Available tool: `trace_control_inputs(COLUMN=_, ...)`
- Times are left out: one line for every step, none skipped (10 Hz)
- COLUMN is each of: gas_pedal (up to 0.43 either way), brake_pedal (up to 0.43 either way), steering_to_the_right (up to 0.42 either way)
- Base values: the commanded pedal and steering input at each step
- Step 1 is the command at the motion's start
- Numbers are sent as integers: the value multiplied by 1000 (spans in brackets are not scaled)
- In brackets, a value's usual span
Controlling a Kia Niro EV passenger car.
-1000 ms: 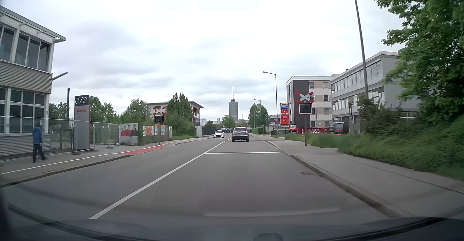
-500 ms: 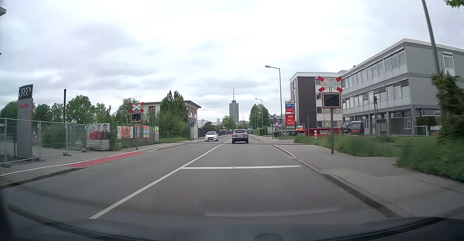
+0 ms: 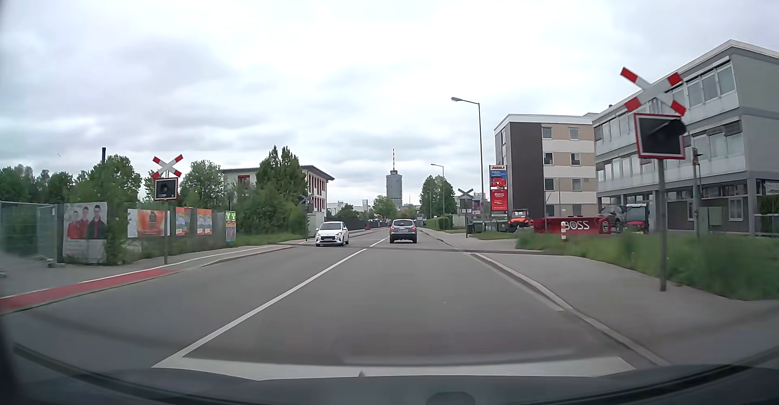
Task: Follow the waypoints while adhering to traffic rules and regulations
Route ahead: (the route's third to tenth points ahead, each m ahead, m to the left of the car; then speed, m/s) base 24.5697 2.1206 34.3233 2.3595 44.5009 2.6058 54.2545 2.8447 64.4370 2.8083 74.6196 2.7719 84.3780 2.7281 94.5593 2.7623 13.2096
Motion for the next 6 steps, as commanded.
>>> trace_control_inputs(gas_pedal=157, brake_pedal=0, steering_to_the_right=-3)
trace_control_inputs(gas_pedal=157, brake_pedal=0, steering_to_the_right=-3)
trace_control_inputs(gas_pedal=157, brake_pedal=0, steering_to_the_right=-3)
trace_control_inputs(gas_pedal=157, brake_pedal=0, steering_to_the_right=-3)
trace_control_inputs(gas_pedal=157, brake_pedal=0, steering_to_the_right=-3)
trace_control_inputs(gas_pedal=157, brake_pedal=0, steering_to_the_right=-3)
